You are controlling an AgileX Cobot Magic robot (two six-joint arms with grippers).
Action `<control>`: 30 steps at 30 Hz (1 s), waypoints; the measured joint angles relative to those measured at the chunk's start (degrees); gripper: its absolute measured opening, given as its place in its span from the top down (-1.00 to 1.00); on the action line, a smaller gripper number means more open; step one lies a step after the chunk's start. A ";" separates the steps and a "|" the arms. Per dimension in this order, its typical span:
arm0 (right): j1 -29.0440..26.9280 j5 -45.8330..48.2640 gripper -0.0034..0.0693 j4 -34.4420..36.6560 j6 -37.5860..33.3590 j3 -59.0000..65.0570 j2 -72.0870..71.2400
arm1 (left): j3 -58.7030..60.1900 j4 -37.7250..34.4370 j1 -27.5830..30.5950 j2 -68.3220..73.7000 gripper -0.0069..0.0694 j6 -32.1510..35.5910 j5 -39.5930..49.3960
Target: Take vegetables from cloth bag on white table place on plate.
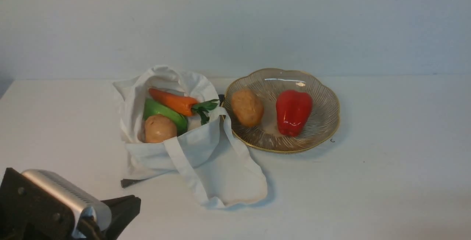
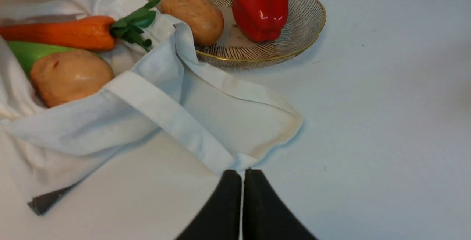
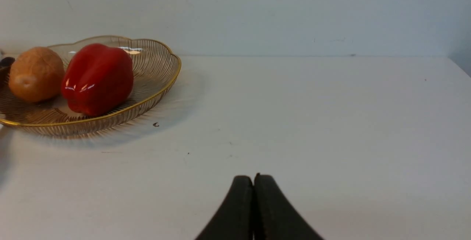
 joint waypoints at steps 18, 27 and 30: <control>0.00 0.00 0.95 0.05 0.04 0.00 0.00 | 14.42 -6.63 21.62 -30.64 0.83 15.59 2.51; 0.00 0.00 0.95 0.05 0.04 0.00 0.00 | 18.09 -6.65 32.65 -38.08 0.83 15.59 4.88; 0.00 0.00 0.95 0.05 0.04 0.00 0.00 | 18.09 -6.41 31.77 -38.08 0.83 15.59 6.16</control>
